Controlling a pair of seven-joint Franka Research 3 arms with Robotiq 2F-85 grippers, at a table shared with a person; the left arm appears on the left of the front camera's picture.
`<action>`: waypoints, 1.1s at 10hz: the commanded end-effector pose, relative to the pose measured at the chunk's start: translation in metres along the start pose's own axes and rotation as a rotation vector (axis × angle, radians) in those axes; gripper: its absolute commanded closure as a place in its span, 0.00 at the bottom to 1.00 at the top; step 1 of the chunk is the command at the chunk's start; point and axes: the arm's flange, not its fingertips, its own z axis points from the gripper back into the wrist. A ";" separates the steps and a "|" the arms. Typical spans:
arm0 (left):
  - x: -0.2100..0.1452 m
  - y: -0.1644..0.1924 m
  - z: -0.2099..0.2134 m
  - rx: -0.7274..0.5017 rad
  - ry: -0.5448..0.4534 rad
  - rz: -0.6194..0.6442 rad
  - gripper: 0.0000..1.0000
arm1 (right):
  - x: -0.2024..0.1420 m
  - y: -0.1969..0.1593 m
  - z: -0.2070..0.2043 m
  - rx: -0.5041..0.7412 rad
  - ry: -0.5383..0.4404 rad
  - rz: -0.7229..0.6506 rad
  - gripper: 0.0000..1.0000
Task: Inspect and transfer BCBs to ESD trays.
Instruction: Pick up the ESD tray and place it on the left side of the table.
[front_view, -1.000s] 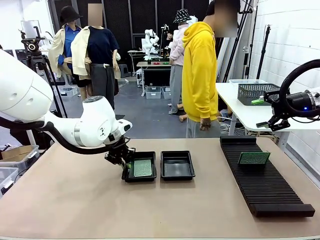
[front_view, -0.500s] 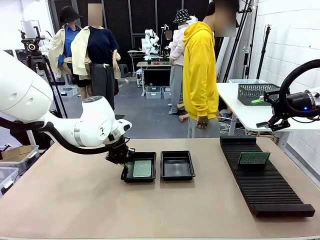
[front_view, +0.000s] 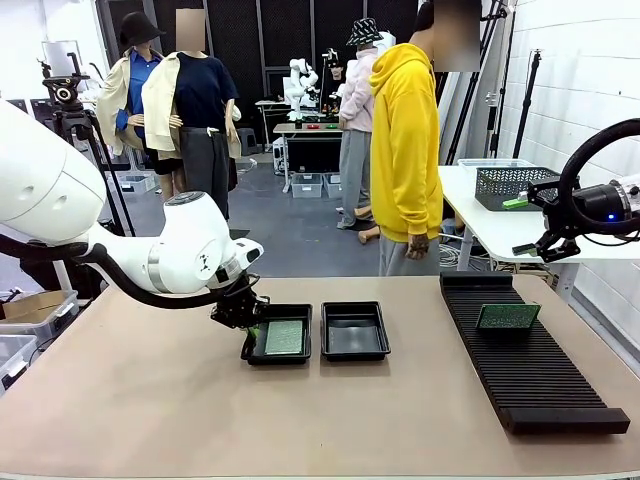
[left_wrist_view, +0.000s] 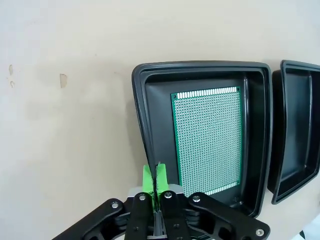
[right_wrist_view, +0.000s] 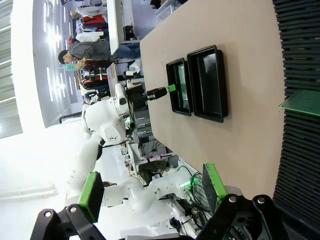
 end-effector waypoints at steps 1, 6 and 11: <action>0.007 0.023 0.011 0.028 0.014 0.014 1.00 | 0.001 0.002 -0.003 -0.023 -0.004 -0.017 0.00; 0.026 0.106 0.038 0.066 0.020 0.014 1.00 | 0.001 0.002 -0.003 -0.023 -0.004 -0.017 0.00; 0.027 0.218 0.069 0.110 0.015 0.010 1.00 | 0.001 0.002 -0.003 -0.023 -0.004 -0.017 0.00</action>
